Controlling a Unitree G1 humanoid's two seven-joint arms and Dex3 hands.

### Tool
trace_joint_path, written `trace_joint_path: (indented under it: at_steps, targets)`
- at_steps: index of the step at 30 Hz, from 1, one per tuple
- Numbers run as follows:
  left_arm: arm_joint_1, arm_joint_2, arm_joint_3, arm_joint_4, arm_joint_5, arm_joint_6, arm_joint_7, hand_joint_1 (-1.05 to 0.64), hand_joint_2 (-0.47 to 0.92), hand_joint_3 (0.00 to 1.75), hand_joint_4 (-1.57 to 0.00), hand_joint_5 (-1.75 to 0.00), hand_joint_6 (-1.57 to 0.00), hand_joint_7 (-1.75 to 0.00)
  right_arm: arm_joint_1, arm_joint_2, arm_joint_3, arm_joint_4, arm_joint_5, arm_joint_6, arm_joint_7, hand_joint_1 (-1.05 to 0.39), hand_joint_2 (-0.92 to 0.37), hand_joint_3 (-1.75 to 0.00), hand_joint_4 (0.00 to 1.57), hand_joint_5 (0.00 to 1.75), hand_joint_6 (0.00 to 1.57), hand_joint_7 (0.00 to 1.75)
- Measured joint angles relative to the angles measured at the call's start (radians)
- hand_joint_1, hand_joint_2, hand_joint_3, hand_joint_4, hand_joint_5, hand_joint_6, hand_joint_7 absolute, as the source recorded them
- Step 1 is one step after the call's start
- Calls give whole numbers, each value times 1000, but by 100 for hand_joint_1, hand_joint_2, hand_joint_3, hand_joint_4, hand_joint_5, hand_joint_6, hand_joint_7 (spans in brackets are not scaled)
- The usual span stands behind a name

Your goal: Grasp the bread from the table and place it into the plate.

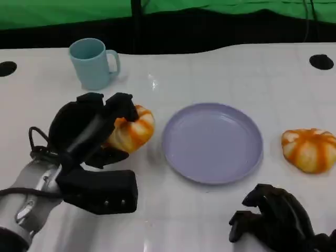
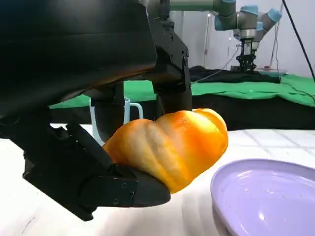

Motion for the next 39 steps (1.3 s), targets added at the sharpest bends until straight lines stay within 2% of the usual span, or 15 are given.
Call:
trace_joint_path:
  at_steps: [1, 2, 4, 6, 8, 13, 16, 19, 20, 22, 23, 27, 32, 37, 39]
  targets:
    - [-7, -6, -2, 10, 1, -4, 2, -30, 71, 61, -78, -171, -86, -90, 1, 0, -1, -1, 0, 0, 0, -105, -71, 0, 157, 73, 157, 37]
    - [-18, -19, -6, 23, 2, -5, 5, -30, 73, 59, -79, -170, -90, -79, 2, -1, -2, -2, 0, 1, 0, -105, -71, 0, 157, 73, 157, 37]
    - [-47, -45, -17, 51, 3, -10, 16, -29, 66, 69, -80, -174, -68, -147, 1, 0, -2, -6, 1, 4, 0, -105, -71, 0, 157, 72, 157, 37]
    - [-71, -75, -27, 78, 3, -32, 42, -29, 63, 73, -81, -174, -61, -166, 1, -1, -4, -5, 1, 7, 1, -105, -71, 0, 157, 73, 157, 37]
    - [-91, -104, -44, 108, 5, -53, 66, -29, 61, 76, -81, -175, -58, -173, 1, -3, -7, -5, 1, 7, 2, -104, -71, 0, 157, 74, 157, 39]
    - [-143, -159, -78, 176, 4, -72, 66, -30, 59, 77, -81, -175, -60, -166, 2, -9, -5, -6, -1, 7, 5, -104, -70, 0, 157, 77, 157, 40]
    - [-176, -187, -83, 214, -3, -75, 64, -29, 60, 77, -82, -175, -68, -151, 5, -10, -2, -11, -4, 9, 4, -104, -70, 0, 157, 77, 157, 39]
    - [-203, -212, -91, 259, -10, -80, 66, -27, 59, 82, -84, -175, -67, -161, 10, -11, -1, -17, -6, 10, 4, -104, -72, -1, 157, 78, 157, 41]
    - [-215, -222, -97, 280, -9, -81, 67, -28, 59, 85, -85, -175, -71, -147, 11, -11, 1, -19, -9, 10, 4, -104, -72, -1, 157, 78, 157, 42]
    - [-237, -237, -111, 310, -9, -88, 68, -28, 58, 87, -86, -175, -74, -138, 13, -11, 5, -23, -13, 10, 1, -104, -72, -1, 157, 78, 157, 42]
    - [-246, -242, -116, 317, -9, -89, 68, -30, 59, 89, -86, -175, -80, -122, 14, -11, 8, -26, -14, 10, 1, -103, -72, -1, 157, 78, 157, 41]
    - [-295, -274, -137, 362, -2, -91, 67, -31, 57, 91, -87, -175, -81, -126, 19, -12, 13, -32, -14, 10, 1, -103, -73, -1, 156, 77, 157, 40]
    - [-341, -318, -163, 421, 3, -92, 64, -30, 58, 92, -89, -175, -86, -99, 27, -13, 18, -39, -14, 6, 4, -103, -74, -1, 157, 76, 157, 38]
    - [-383, -345, -174, 480, 3, -92, 64, -30, 59, 92, -90, -175, -87, -93, 35, -13, 21, -48, -14, 3, 4, -103, -74, -1, 157, 76, 157, 37]
    - [-394, -352, -180, 495, 4, -87, 62, -28, 62, 88, -91, -175, -89, -79, 38, -13, 22, -53, -14, 3, 3, -103, -74, -1, 157, 75, 157, 38]
